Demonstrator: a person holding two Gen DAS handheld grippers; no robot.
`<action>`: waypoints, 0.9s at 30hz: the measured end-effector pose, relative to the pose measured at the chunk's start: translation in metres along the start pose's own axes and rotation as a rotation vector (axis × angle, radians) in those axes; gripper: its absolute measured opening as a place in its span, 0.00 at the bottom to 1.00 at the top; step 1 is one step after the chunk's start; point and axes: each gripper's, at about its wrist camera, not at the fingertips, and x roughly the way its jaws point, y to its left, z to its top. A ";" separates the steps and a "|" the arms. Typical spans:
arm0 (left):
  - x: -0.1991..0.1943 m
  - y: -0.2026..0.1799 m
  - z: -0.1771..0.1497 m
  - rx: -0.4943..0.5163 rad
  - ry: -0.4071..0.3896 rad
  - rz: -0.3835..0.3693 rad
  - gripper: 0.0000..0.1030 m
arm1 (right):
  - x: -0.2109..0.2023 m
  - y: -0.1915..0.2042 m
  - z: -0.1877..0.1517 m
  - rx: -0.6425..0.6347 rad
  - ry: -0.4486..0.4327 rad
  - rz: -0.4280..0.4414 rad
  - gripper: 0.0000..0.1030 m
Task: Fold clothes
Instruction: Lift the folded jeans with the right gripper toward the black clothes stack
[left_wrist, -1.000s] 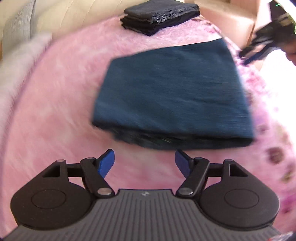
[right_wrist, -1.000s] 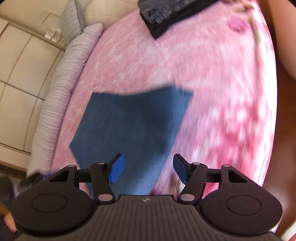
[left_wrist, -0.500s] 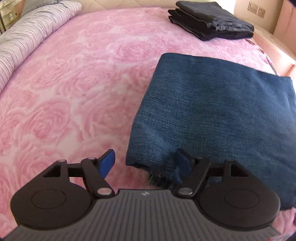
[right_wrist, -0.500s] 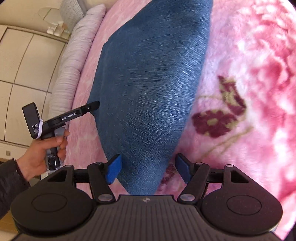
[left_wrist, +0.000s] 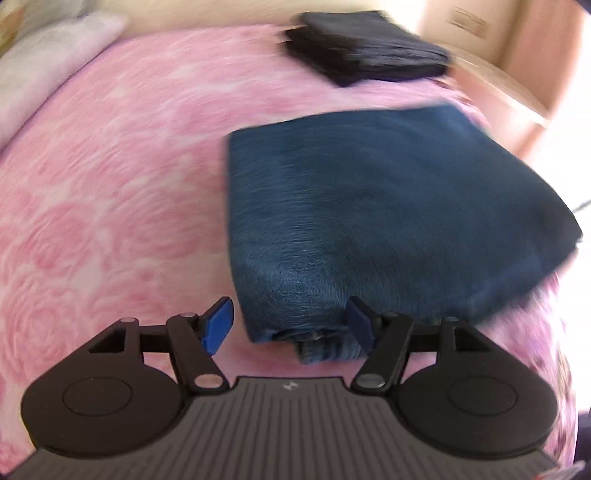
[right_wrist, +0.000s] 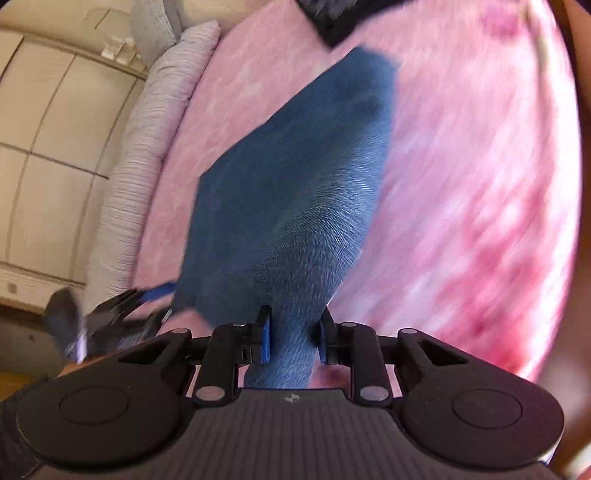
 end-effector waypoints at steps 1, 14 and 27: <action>-0.004 -0.013 -0.003 0.057 -0.011 0.029 0.64 | -0.005 -0.009 0.010 -0.002 0.006 -0.011 0.26; 0.018 -0.149 -0.072 0.970 -0.152 0.298 0.81 | 0.001 0.070 -0.094 -0.881 -0.158 -0.471 0.69; 0.043 -0.113 -0.052 0.835 -0.130 0.291 0.70 | 0.101 0.069 -0.160 -1.624 -0.175 -0.741 0.56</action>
